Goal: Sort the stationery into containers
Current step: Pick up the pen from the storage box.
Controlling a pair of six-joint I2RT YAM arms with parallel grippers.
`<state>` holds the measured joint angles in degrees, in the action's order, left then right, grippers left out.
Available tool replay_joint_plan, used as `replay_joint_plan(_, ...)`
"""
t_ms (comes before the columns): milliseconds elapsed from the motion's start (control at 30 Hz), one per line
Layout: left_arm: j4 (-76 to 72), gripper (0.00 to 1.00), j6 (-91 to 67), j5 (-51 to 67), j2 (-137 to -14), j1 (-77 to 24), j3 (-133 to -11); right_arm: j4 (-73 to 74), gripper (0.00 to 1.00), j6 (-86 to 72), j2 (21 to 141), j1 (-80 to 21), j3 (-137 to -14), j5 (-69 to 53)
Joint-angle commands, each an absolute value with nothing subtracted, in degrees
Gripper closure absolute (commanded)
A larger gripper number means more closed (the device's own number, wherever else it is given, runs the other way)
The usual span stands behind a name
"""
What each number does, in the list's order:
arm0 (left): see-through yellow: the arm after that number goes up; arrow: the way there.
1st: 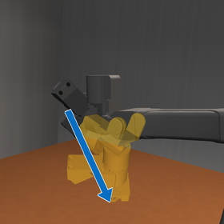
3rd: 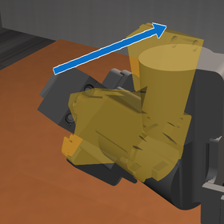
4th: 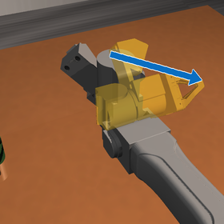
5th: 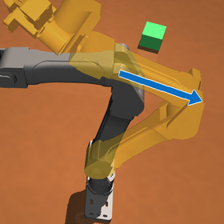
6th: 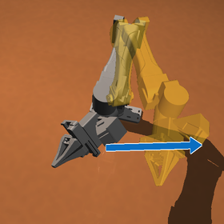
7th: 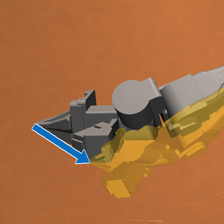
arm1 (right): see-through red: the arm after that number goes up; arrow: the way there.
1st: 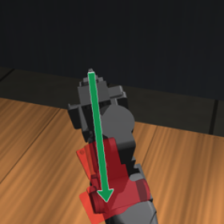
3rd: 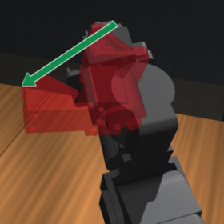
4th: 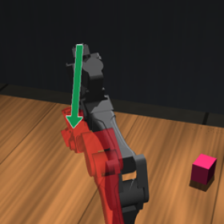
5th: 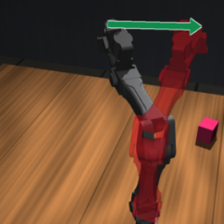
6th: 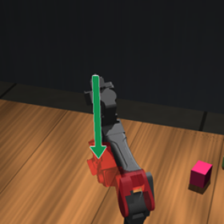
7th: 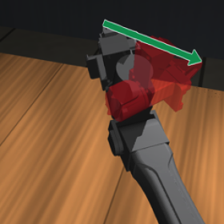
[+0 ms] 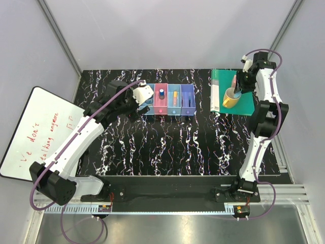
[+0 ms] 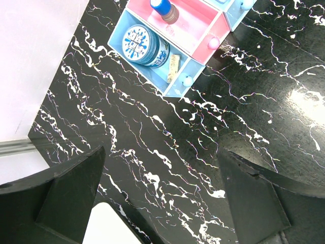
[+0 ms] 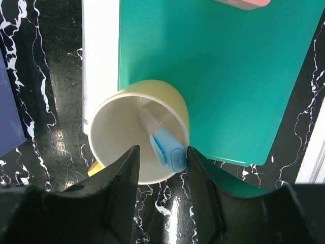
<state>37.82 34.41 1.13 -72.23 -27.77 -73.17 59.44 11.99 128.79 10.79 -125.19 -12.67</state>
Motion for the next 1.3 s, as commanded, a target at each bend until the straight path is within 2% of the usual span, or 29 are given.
replay_joint_plan(0, 35.8, 0.01, 33.4, 0.8, -71.8, -28.0, -74.6, 59.0, 0.50, 12.6, 123.8, 10.2, -125.4, -12.2)
replay_joint_plan(1133, 34.8, 0.01, 34.3, 0.3, -71.9, -27.9, -74.3, 58.9, 0.55, 13.4, 123.7, 8.5, -122.6, -12.7)
replay_joint_plan(1267, 34.8, 0.01, 34.2, 0.4, -72.0, -27.9, -74.4, 58.7, 0.49, 13.6, 123.6, 8.5, -123.0, -11.2)
